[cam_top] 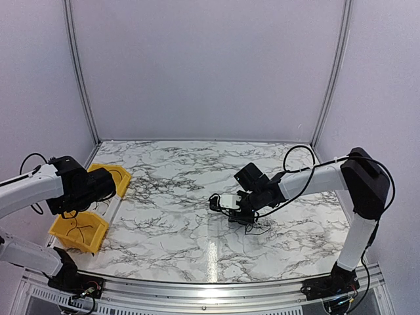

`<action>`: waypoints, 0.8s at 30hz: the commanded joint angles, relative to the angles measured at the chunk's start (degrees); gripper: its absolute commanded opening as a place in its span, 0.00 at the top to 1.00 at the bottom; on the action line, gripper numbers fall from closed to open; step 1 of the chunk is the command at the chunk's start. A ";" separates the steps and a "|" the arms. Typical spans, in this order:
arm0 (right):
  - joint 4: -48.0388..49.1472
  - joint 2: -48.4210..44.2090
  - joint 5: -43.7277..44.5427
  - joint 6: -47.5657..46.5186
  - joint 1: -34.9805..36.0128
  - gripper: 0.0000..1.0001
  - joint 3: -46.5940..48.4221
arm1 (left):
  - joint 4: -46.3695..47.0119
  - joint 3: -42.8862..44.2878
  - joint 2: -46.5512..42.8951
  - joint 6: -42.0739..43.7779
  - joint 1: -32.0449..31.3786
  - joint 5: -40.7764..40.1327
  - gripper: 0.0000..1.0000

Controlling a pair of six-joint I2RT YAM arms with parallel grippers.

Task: Untangle the cables

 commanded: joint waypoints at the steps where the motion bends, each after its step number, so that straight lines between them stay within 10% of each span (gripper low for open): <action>1: -6.98 3.01 0.30 -0.45 0.80 0.63 -1.08 | -1.04 0.48 -0.67 3.52 -0.47 -2.90 0.17; 14: -7.27 2.22 -0.34 -0.52 0.79 0.62 -1.08 | 25.09 -4.93 -1.04 39.31 9.68 10.84 0.28; 24: -7.72 1.09 -1.35 0.21 0.84 0.62 -0.99 | 22.80 8.99 15.77 59.94 15.85 24.25 0.27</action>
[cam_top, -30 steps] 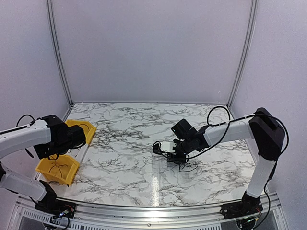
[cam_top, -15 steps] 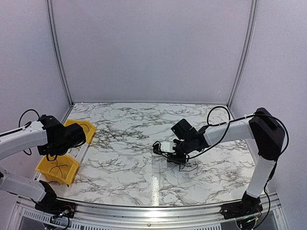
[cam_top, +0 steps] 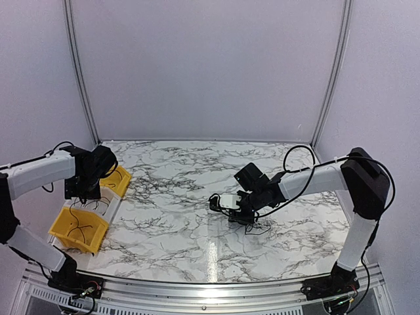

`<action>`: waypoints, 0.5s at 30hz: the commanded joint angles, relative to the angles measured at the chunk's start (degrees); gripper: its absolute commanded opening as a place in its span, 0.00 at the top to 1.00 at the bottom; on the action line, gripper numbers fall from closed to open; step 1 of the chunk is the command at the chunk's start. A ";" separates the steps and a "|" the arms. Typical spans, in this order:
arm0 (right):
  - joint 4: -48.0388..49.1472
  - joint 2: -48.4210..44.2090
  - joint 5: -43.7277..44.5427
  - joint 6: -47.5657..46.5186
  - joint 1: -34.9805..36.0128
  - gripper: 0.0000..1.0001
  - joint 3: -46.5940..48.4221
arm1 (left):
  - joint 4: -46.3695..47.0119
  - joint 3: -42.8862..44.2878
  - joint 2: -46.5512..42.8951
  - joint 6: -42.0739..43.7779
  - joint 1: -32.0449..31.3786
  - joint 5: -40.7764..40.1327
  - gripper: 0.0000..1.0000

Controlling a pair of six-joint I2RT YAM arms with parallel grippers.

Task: Untangle the cables

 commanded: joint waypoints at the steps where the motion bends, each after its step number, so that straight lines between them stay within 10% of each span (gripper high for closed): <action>1: -7.62 1.00 -0.94 0.22 0.84 0.62 -1.01 | -2.63 7.17 7.60 13.26 0.85 7.08 0.28; 15: -7.91 0.74 -2.58 0.75 0.93 0.62 -0.84 | -14.29 20.73 18.28 19.92 5.44 11.16 0.36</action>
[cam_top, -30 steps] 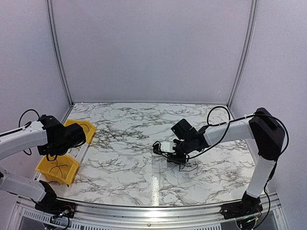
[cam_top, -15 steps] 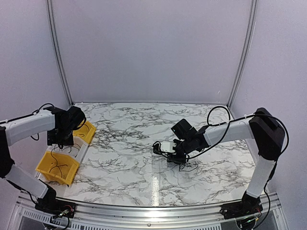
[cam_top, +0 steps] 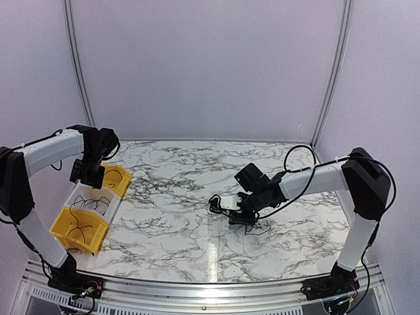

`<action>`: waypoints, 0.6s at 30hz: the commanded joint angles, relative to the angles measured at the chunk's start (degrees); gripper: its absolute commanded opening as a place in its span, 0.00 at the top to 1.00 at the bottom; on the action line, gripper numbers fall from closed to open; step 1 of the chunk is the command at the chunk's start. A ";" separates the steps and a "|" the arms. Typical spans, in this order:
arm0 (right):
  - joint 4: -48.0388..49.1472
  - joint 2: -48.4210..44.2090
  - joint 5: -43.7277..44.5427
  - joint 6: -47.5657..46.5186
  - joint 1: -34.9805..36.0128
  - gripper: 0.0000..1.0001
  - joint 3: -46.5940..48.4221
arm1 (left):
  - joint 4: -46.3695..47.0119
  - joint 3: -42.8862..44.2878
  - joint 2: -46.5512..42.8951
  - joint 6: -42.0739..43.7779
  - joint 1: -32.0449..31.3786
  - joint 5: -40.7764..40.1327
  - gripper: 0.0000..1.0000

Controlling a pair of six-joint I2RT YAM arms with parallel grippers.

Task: Untangle the cables

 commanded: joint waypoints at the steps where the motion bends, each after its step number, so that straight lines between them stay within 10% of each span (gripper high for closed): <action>1: -6.14 1.23 -0.72 0.44 0.91 0.62 -0.87 | -8.14 4.27 7.39 1.50 1.37 2.88 0.37; 8: -5.95 1.61 -0.95 -0.36 0.86 0.62 -1.19 | -16.78 18.35 14.42 2.53 1.48 -1.74 0.41; 18: -6.66 2.23 -3.79 -0.70 0.98 0.61 -0.74 | -8.59 3.20 5.11 -8.76 3.27 -0.15 0.34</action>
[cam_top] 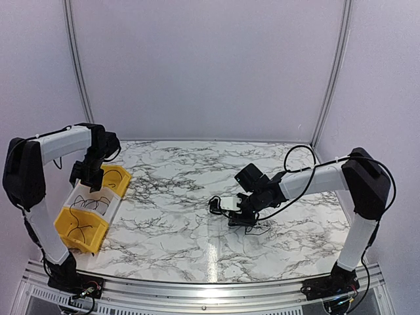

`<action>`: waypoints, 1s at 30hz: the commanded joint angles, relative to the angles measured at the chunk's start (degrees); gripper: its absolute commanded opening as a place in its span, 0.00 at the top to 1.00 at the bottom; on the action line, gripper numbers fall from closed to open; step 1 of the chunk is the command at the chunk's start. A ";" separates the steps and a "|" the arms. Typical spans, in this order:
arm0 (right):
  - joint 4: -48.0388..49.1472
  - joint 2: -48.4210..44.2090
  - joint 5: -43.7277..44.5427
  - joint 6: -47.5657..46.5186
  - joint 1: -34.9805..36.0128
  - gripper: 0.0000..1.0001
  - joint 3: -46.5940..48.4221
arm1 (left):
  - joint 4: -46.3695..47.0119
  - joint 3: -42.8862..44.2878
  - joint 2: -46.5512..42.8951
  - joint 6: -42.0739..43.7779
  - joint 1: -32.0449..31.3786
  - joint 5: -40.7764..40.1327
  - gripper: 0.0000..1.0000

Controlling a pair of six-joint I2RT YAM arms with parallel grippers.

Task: Untangle the cables

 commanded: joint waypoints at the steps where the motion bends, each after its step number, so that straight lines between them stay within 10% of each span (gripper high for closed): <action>1: -6.16 2.31 -1.89 -0.48 1.06 0.61 -0.66 | 1.03 -7.01 -6.06 -5.84 0.57 -1.02 0.34; 18: -6.48 3.45 -1.47 -0.02 2.09 0.60 -0.20 | 10.39 -16.97 -1.71 -5.44 3.99 -8.14 0.46; 30: -6.39 4.29 -1.06 -0.15 2.13 0.60 -0.20 | 11.60 -15.45 -6.98 -5.92 3.94 -14.31 0.94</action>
